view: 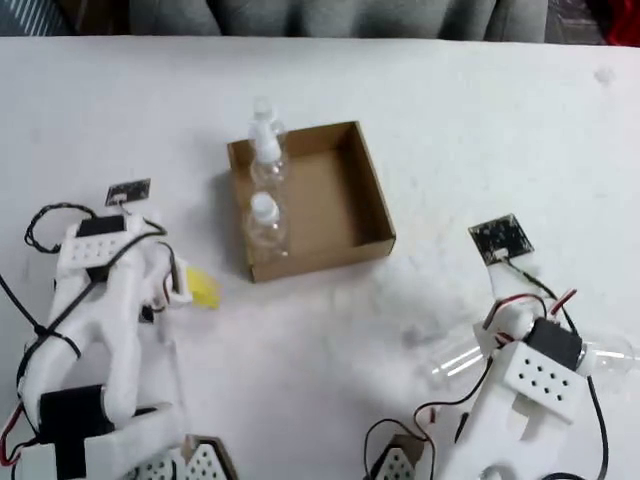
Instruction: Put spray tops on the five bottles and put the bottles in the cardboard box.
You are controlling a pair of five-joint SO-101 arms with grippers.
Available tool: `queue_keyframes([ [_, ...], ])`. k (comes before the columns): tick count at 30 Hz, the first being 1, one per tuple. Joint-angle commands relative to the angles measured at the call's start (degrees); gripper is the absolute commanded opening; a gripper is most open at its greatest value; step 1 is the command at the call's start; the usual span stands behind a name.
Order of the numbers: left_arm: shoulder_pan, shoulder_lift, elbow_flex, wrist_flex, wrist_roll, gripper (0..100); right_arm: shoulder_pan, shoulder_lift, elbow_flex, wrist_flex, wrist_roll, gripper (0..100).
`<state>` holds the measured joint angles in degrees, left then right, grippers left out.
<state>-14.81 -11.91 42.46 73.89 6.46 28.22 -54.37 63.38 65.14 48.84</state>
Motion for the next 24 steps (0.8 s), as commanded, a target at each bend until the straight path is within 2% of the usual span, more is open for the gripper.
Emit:
queue_keyframes([
  [1,-0.57,-0.04,1.23,-1.93,-1.05,27,1.36,-0.4,1.14,-4.79,0.7,12.2],
  [8,-2.59,-0.04,12.48,-18.37,-2.55,23,1.8,-0.4,1.58,-5.05,0.7,9.2],
  [14,-2.51,0.04,13.01,-18.29,-2.55,19,2.07,-0.4,1.58,-5.05,0.7,7.7],
  [18,-2.07,0.4,13.27,-19.87,-2.55,1,3.3,-0.4,1.58,-4.97,0.35,7.7],
  [21,-0.84,-0.04,15.74,-22.51,-2.29,5,4.79,-0.4,1.41,-4.88,0.26,7.7],
  [24,-0.84,-0.04,16.0,-23.56,-2.11,2,8.04,-0.4,1.05,-4.88,0.26,7.7],
])
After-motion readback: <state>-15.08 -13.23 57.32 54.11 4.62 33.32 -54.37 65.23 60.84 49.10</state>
